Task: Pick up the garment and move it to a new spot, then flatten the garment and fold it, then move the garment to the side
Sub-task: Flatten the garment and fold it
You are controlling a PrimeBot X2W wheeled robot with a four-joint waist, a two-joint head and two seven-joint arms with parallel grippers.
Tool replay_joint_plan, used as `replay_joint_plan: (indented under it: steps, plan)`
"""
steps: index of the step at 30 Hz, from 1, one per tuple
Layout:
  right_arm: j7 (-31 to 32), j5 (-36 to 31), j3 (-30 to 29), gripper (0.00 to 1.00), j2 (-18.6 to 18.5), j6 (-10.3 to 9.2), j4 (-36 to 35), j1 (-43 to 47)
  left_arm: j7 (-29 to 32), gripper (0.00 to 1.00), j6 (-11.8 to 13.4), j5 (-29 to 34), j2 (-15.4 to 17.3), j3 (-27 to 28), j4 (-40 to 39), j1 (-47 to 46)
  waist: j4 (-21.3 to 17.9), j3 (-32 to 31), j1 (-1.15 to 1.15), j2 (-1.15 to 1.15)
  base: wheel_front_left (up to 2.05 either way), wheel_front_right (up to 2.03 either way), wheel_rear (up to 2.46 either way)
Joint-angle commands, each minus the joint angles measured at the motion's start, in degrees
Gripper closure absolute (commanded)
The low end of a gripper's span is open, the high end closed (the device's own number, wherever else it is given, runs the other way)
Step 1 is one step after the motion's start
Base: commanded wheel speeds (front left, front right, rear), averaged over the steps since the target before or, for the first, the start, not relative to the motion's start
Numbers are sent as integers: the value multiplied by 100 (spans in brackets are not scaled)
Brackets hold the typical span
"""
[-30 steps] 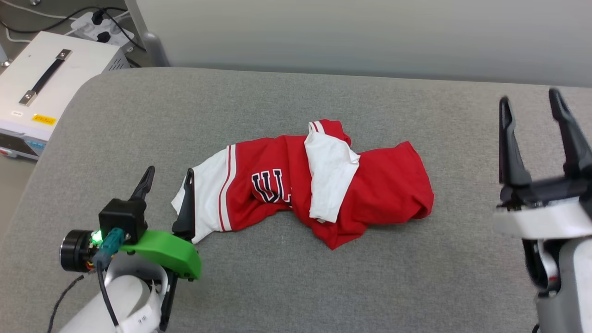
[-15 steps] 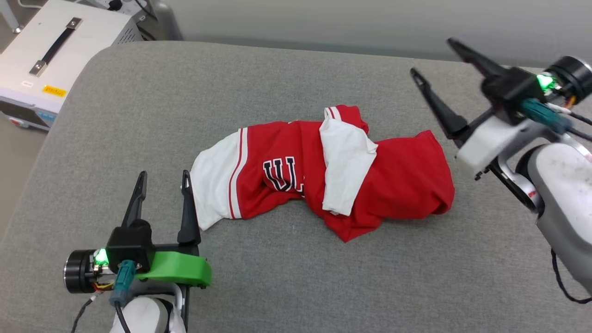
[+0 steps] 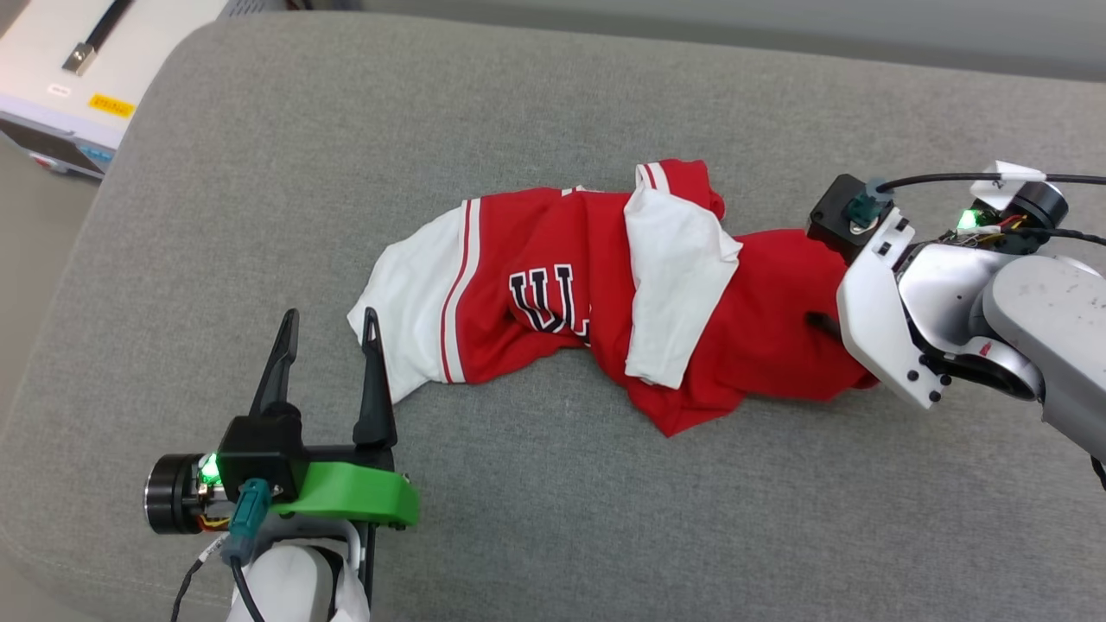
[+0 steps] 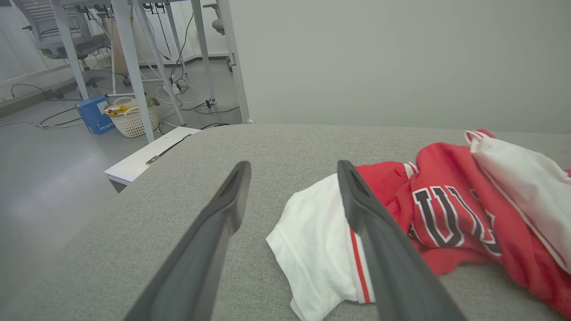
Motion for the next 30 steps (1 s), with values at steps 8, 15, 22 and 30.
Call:
replay_joint_plan:
  steps: [8,15,22,30]
  plan:
    - [558,-248,125,0,325,-5,558,535,-32,0,-284,247,-276,203,24,-273,188,497,0,0,0,0,0]
    - [255,-388,126,100,350,-5,543,760,-32,0,-358,370,-359,399,55,-259,114,464,0,0,0,0,0]
    - [-1084,136,97,100,184,-5,550,201,-32,0,-431,487,-388,532,150,-102,-140,72,0,0,0,0,0]
    - [-1976,689,-46,100,-589,-5,447,131,-33,0,-485,555,-406,619,278,295,-462,-556,0,0,0,0,0]
